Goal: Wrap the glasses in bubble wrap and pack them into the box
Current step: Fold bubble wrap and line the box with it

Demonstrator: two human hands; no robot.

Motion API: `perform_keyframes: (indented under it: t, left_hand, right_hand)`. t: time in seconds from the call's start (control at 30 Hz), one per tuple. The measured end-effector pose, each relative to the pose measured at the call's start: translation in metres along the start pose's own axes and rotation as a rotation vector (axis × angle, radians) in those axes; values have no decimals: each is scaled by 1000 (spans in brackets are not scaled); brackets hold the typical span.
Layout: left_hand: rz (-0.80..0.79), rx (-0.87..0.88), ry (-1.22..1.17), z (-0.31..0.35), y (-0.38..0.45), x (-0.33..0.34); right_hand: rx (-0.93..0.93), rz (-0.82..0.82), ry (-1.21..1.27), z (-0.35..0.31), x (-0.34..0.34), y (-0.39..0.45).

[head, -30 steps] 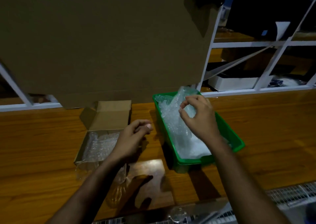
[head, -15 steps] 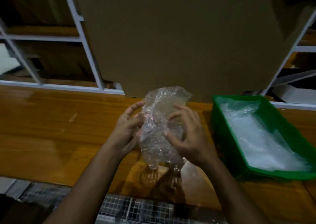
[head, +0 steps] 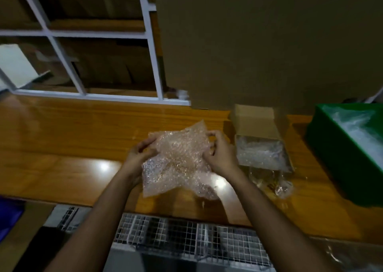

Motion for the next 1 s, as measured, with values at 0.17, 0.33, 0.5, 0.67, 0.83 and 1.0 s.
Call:
perform_keyframes:
  t: [0.17,0.33,0.5,0.67,0.83,1.0]
  left_hand:
    - [14,-3,641,-32,27,-48]
    - [-60,116,1154,-55,55,-37]
    - [185,215,1482,-40,49,2]
    - [-189,417,1147,-42,32,123]
    - [-513,243,823,-82,17,210]
    - [-374,320,878,-97,21,217]
  right_hand:
    - [-35,-20,-192,-6,18,-12]
    - [-153,200,-310,-12,-40,-44]
    - [-8,649,-204,47,-123,-118]
    - [190,537,25,136,-138,-160]
    - [205,317,62,154,-134,-152]
    - [164,195,34,157,-131,-147]
Point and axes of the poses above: each hand's wrist, its own y-axis towards the middle knuckle, its own x-axis out of the palm, z = x × y, the point moved 5 cm from there along y, towards the middle knuckle, and after that the axes turned 13 degrees about -z, right-handed, at the moved point
